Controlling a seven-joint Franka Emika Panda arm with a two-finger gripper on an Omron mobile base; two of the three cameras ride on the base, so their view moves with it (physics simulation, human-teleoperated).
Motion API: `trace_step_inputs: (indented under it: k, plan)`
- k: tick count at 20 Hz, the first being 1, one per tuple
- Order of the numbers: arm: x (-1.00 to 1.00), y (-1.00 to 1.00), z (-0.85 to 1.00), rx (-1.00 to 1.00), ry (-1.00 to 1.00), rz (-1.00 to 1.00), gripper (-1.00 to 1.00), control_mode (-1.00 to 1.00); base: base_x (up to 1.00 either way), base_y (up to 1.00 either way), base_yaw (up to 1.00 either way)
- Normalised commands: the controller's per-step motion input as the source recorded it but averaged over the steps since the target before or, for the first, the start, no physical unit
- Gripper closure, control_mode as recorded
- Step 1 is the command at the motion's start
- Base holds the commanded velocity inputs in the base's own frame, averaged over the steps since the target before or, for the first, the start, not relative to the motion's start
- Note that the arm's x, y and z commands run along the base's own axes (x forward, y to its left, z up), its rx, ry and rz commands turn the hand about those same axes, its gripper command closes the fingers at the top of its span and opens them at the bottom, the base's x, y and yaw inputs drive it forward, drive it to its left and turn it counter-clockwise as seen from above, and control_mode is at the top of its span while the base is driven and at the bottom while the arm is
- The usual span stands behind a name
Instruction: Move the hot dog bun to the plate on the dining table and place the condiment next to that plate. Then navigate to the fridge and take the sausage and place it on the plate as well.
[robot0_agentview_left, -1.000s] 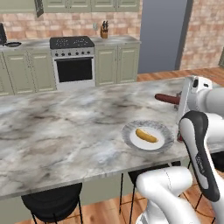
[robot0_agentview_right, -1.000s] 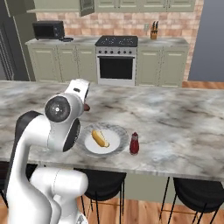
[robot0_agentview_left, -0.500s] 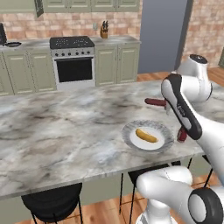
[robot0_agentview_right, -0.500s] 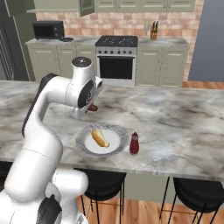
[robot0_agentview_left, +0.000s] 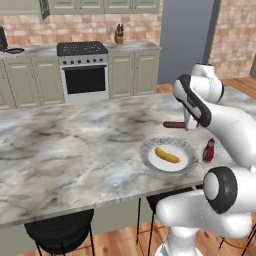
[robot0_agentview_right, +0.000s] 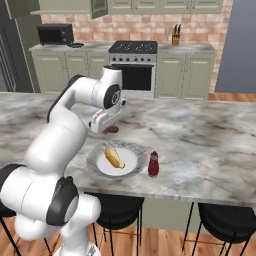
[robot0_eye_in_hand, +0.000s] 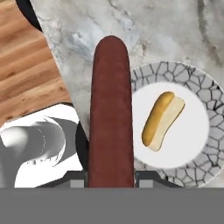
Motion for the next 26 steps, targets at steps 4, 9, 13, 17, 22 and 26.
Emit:
trace_step_inputs:
  k: [4, 9, 13, 17, 22, 26]
  plan:
    - [0.35, 0.00, -0.55, 0.00, 0.12, -0.07, 1.00, -1.00, 0.00, 0.00, 0.00]
    - [0.26, 0.00, -0.62, 0.00, -0.01, -0.05, 1.00, -1.00, 0.00, 0.00, 0.00]
    - [0.27, 0.00, -0.60, 0.00, 0.00, -0.03, 1.00, -1.00, 0.00, 0.00, 0.00]
    - [0.29, 0.00, -0.52, 0.00, 0.00, -0.03, 1.00, -1.00, 0.00, 0.00, 0.00]
    - [0.24, -0.07, -0.45, 0.03, 0.00, 0.00, 1.00, -1.00, 0.00, 0.00, 0.00]
    - [0.07, -0.16, -0.40, 0.05, 0.00, 0.00, 1.00, -1.00, 0.00, 0.00, 0.00]
